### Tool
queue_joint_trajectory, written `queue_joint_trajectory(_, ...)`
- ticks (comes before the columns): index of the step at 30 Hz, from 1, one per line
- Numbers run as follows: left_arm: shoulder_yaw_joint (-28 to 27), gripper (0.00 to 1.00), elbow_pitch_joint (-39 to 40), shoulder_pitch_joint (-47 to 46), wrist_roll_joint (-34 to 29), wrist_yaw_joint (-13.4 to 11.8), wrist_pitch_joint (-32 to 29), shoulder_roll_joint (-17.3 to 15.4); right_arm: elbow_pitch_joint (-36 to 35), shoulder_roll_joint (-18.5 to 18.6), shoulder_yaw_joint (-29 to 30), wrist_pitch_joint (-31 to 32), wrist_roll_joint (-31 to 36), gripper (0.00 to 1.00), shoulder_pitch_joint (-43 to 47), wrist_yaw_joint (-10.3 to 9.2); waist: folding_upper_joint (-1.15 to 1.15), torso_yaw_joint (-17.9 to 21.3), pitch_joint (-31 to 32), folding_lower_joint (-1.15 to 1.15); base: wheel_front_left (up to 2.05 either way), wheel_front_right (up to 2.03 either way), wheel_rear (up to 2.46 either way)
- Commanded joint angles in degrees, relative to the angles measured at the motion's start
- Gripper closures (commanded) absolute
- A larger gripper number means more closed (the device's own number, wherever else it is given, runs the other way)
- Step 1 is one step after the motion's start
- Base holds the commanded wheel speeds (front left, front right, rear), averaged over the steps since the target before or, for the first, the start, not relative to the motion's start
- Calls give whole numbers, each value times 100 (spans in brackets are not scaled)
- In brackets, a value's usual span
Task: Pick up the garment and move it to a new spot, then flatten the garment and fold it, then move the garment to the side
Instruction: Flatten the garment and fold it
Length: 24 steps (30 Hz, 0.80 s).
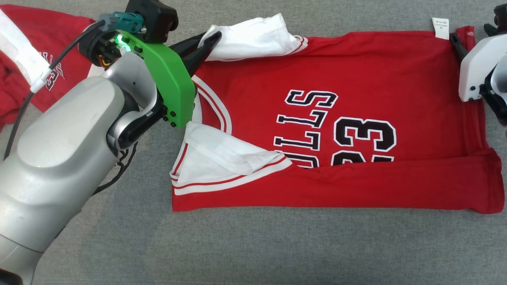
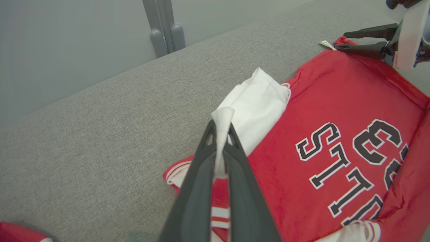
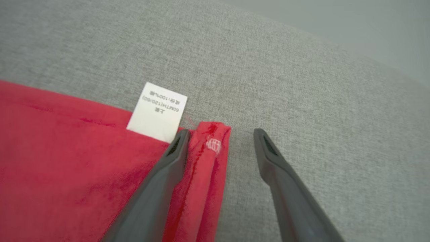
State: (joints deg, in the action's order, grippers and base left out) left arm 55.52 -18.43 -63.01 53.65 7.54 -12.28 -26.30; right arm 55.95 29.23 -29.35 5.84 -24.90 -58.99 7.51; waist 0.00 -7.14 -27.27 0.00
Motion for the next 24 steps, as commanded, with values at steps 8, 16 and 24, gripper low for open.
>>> queue_joint_trajectory(8,-180,100,-431,-196,107,-39,116,-48,66,90,-437,-241,-435,100,-136,-8,0,223,-2,0,0,0,0)
queue_joint_trajectory(16,-375,100,-1298,-570,40,-74,382,-14,125,20,-495,-1006,-515,100,-517,-8,0,529,-40,0,0,0,0)
queue_joint_trajectory(24,-518,100,-2326,-1235,-307,-164,1122,184,215,-146,-655,-1762,-370,100,-898,-8,0,758,-205,0,0,0,0)
